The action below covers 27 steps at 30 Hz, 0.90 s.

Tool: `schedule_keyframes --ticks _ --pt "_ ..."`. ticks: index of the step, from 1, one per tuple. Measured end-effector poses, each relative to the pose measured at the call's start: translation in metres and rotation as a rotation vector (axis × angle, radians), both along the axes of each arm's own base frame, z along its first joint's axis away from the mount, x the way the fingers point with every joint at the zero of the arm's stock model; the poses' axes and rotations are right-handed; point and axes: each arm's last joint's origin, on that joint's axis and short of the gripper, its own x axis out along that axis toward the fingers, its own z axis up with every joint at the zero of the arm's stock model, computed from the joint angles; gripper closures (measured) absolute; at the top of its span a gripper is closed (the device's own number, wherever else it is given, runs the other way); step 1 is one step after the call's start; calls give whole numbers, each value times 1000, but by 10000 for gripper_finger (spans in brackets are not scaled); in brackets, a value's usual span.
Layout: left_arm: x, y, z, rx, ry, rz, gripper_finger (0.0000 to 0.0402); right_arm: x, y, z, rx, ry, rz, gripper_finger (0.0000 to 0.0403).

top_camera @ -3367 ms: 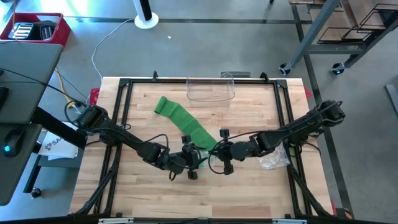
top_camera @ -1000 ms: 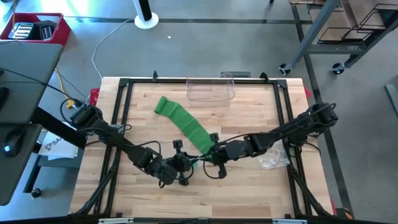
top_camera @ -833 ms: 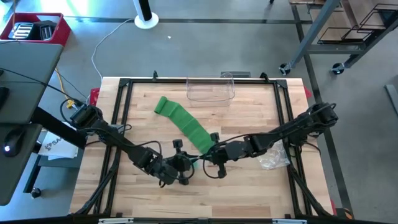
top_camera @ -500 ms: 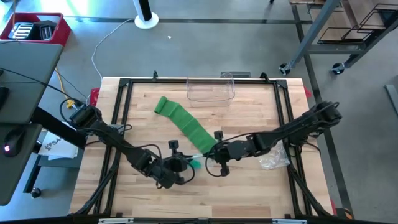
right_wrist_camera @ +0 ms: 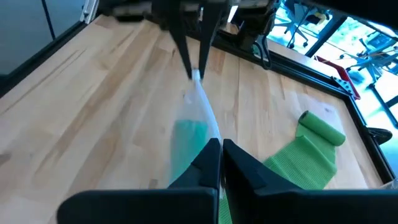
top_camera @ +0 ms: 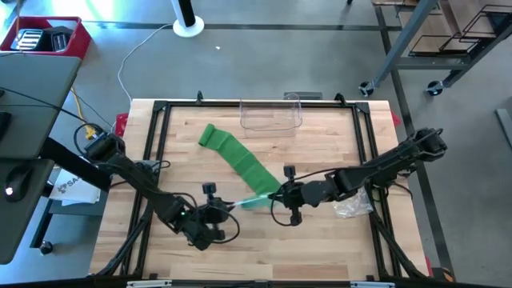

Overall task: Roll bandage
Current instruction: Close the left zip bag, then put the packed rolled blue bandage into the transparent bin

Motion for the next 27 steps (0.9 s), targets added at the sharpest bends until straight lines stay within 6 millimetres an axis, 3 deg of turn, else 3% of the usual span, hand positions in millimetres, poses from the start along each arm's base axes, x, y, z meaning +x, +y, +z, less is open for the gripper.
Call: schedule_keyframes --ticks 9,16,22,27 --pt "-14 5 30 -33 -102 0 281 0 0 0 9 0 6 403" --pt "15 7 27 13 -167 -36 243 1 2 2 32 -15 35 403" --pt "46 14 8 -64 -136 -99 249 1 2 1 31 -11 36 403" --pt "57 26 1 -107 -121 -85 306 1 1 1 28 -2 35 403"
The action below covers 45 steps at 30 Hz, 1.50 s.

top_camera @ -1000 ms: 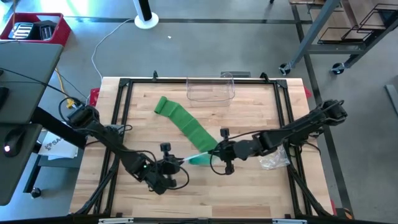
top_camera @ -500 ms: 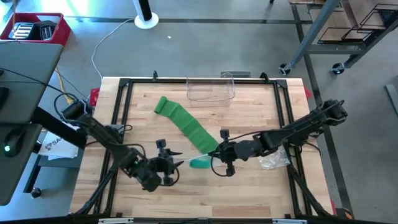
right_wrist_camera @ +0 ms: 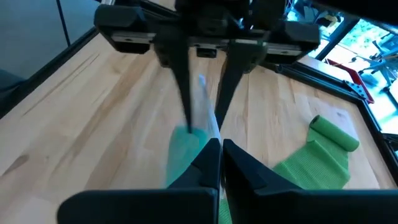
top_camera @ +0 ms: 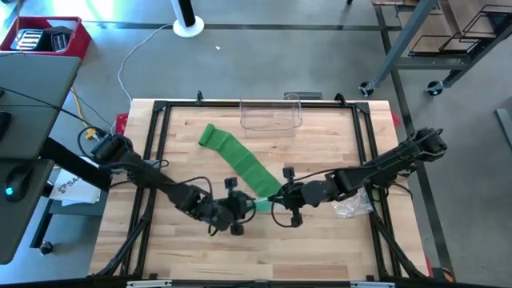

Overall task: Roll bandage
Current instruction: Put the packed rolled blue bandage into the transparent bin

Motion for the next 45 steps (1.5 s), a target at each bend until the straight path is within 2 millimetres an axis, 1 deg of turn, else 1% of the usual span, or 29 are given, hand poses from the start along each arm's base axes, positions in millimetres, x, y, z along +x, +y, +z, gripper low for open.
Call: schedule_keyframes --ticks 4,5,7,9,11,14,17,20,22,23,25,27,30,32,36,42,45 --pt "4 13 4 -42 -9 37 384 -2 -2 -3 4 31 -65 398" --pt "6 20 5 -79 -18 78 392 -5 -4 -4 -9 59 -97 393" --pt "9 39 10 -152 -43 179 391 -14 -10 -5 -15 118 -183 372" --pt "13 61 15 -170 -58 256 395 -25 -15 -4 -2 170 -261 346" --pt "17 86 23 -151 -86 308 399 -36 -20 -1 28 222 -314 321" --pt "25 129 43 -151 -194 331 400 -53 -25 3 74 284 -367 296" --pt "31 175 61 -138 -333 324 401 -62 -23 6 97 302 -388 290" --pt "30 220 74 -120 -468 344 401 -64 -18 6 90 299 -375 289" --pt "26 250 77 -139 -526 378 401 -65 -15 5 86 296 -371 289" --pt "23 265 75 -160 -533 403 401 -65 -13 5 88 296 -371 289" --pt "19 290 66 -202 -533 455 401 -67 -9 4 92 295 -369 289" --pt "17 309 56 -250 -521 490 401 -68 -7 5 88 285 -372 289" --pt "16 329 34 -322 -468 541 401 -70 -3 4 75 277 -374 289" --pt "15 338 21 -317 -426 606 401 -71 -1 4 75 274 -370 289" --pt "12 348 11 -390 -436 694 401 -73 2 4 77 274 -359 289" --pt "14 346 13 -487 -497 701 401 -73 3 4 75 274 -355 289" --pt "18 341 7 -554 -487 714 401 -73 3 5 77 273 -356 289"
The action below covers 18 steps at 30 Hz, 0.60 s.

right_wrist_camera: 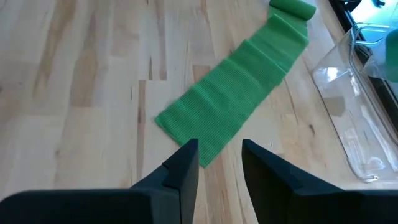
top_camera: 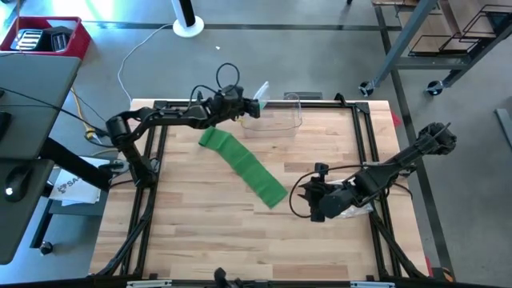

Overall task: Roll bandage
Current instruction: Put the packed rolled blue bandage into the transparent bin

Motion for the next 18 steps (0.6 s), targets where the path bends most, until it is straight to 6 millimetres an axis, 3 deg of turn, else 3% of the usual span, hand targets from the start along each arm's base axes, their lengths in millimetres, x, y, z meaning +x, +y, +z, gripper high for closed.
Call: schedule_keyframes --ticks 7,18 --pt "22 -23 -17 -33 -21 -55 401 1 0 0 0 -6 4 289" --pt "14 -9 -30 -59 40 100 384 0 1 0 5 -7 1 289"
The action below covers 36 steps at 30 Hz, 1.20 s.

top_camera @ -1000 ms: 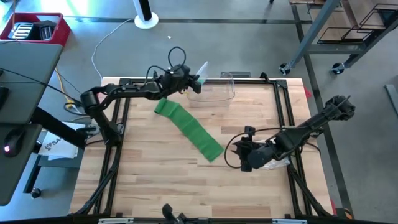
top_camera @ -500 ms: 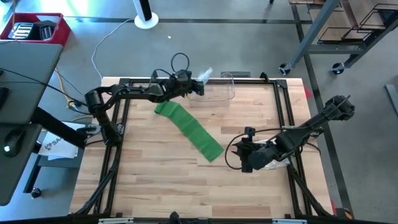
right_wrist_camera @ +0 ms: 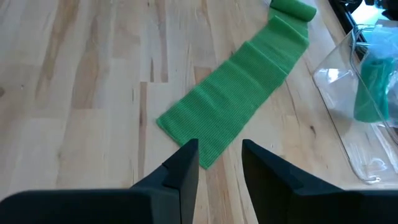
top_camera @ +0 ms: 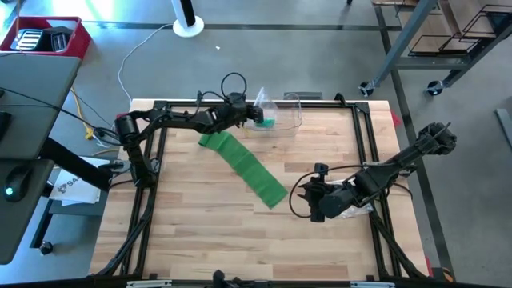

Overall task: Roll bandage
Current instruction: Put the packed rolled blue bandage into the transparent bin, then roll the green bandage

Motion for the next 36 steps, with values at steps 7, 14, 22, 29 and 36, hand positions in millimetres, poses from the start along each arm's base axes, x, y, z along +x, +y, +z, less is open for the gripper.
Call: schedule_keyframes --ticks 7,14,22,29,36 --pt "-15 8 -11 -56 181 -3 325 -1 1 0 7 -1 0 289" --pt "-35 -2 17 22 331 10 268 -1 1 0 14 -2 -5 289" --pt "-56 -24 69 162 337 -88 237 0 0 0 -19 -8 -5 289" --pt "-87 -70 81 81 557 -224 237 0 1 1 1 -18 -20 289" --pt "-118 -135 38 -27 768 -220 238 11 7 -7 -14 -28 14 289"
